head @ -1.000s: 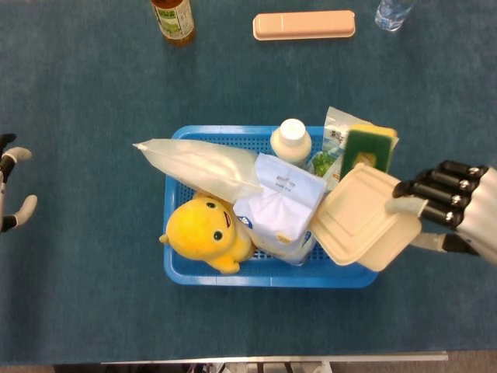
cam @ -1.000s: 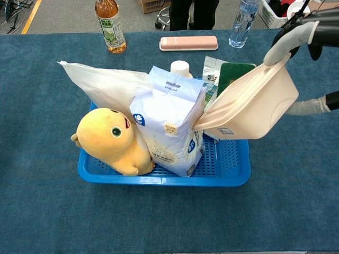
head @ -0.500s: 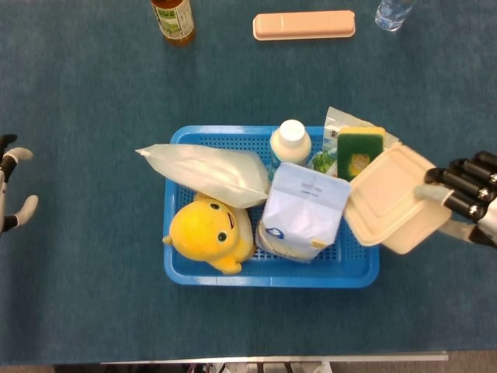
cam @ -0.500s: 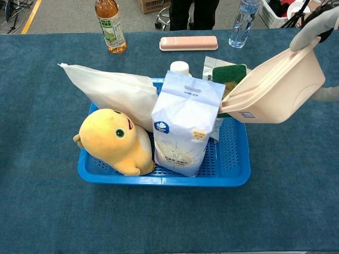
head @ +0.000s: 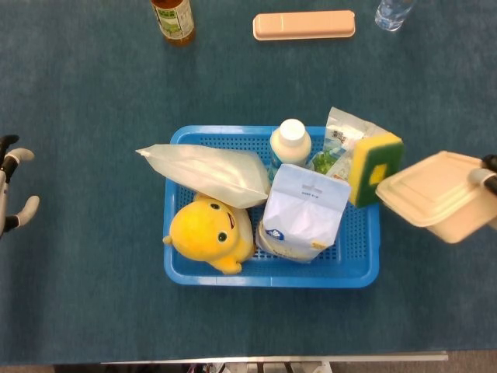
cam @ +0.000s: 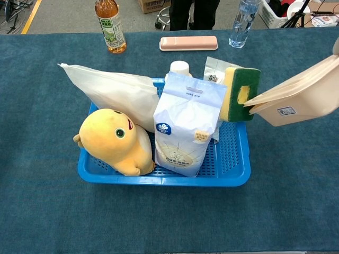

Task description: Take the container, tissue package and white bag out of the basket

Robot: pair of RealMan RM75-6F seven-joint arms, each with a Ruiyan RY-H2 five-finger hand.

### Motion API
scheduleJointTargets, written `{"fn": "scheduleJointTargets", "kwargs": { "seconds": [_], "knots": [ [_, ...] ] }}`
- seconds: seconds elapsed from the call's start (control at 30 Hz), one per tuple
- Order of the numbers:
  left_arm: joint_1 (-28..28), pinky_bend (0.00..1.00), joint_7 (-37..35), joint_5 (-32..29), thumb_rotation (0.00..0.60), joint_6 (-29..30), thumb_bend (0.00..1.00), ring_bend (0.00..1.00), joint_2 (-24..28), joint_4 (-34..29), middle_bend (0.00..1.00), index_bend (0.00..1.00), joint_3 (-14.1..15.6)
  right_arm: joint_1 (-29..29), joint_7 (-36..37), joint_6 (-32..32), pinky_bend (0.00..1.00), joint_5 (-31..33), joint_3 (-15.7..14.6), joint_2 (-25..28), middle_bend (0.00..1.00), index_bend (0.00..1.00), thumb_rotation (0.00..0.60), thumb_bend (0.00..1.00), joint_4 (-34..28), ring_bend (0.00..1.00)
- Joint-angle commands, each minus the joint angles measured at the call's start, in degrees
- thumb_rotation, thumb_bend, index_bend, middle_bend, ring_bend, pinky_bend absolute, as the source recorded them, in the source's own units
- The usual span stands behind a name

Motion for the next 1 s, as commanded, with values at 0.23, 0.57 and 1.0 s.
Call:
{"fn": "scheduleJointTargets", "kwargs": {
  "seconds": [0.23,0.57,1.0],
  "knots": [
    [-0.31,0.30,0.29,-0.07,0.600,-0.41,0.24,0.12,-0.19,0.00,0.18,0.30,-0.05,-3.44,-4.31,-6.49,0.68,8.71,-2.04,7.38,0.62,0.51,0.600,0.00,-8.83,0.54],
    [-0.43,0.30,0.19,-0.21,0.600,-0.68,0.24,0.12,-0.35,0.19,0.18,0.30,0.00,-3.22,-12.05,-16.17,0.68,21.82,-2.31,13.61,0.53,0.51,0.600,0.00,-17.00,0.47],
    [-0.29,0.30,-0.23,-0.17,0.600,-0.44,0.24,0.12,-0.35,0.31,0.18,0.30,0.06,-2.99,-12.56,-18.17,0.50,23.58,-1.03,14.14,0.20,0.13,0.600,0.00,-18.38,0.20]
  ]
}}
